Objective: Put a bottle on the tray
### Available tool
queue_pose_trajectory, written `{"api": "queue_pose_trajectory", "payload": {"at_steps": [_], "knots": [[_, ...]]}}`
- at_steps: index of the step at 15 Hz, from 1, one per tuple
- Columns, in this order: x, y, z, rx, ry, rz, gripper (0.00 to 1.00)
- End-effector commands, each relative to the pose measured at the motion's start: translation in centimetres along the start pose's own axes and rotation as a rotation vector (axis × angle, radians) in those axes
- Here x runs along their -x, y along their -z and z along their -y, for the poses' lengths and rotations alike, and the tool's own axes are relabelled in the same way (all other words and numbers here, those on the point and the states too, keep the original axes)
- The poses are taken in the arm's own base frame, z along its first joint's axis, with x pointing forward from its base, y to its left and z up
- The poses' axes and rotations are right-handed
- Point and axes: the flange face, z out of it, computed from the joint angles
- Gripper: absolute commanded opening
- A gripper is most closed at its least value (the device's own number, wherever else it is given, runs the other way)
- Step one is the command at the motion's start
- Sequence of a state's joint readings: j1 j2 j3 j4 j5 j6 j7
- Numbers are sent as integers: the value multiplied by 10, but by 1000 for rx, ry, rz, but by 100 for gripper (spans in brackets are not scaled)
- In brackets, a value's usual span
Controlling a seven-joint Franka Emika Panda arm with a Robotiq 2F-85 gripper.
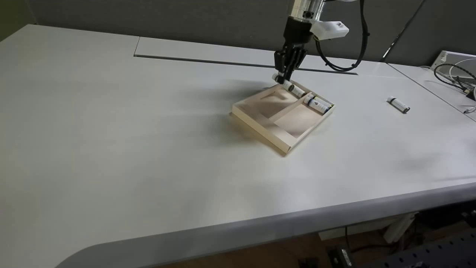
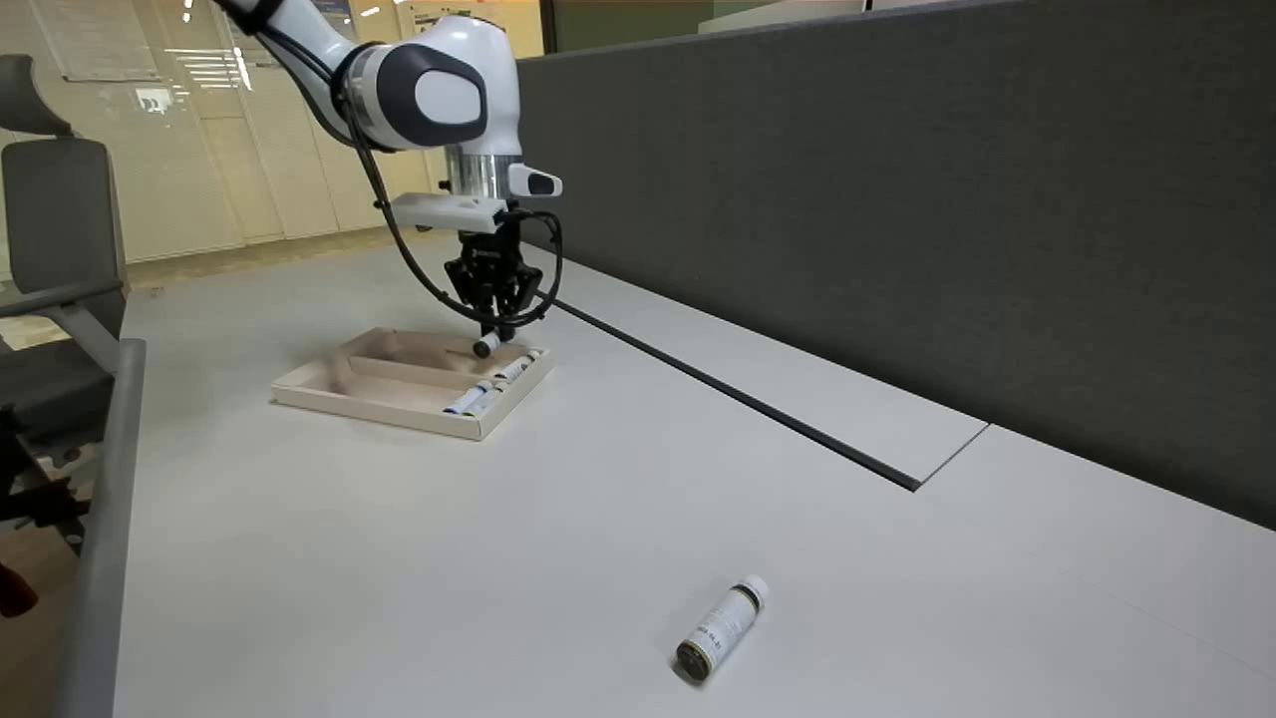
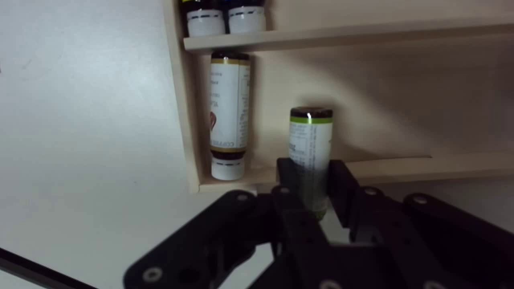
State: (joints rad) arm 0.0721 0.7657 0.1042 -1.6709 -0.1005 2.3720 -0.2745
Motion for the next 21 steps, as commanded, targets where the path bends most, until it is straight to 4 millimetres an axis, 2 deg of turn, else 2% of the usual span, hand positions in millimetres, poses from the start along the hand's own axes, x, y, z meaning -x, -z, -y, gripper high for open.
{"api": "queue_pose_trajectory", "payload": {"at_steps": [1, 13, 21], "knots": [[5, 6, 3, -9, 3, 6, 7], [28, 12, -7, -11, -25, 8, 7], [32, -1, -17, -15, -45, 29, 7]]}}
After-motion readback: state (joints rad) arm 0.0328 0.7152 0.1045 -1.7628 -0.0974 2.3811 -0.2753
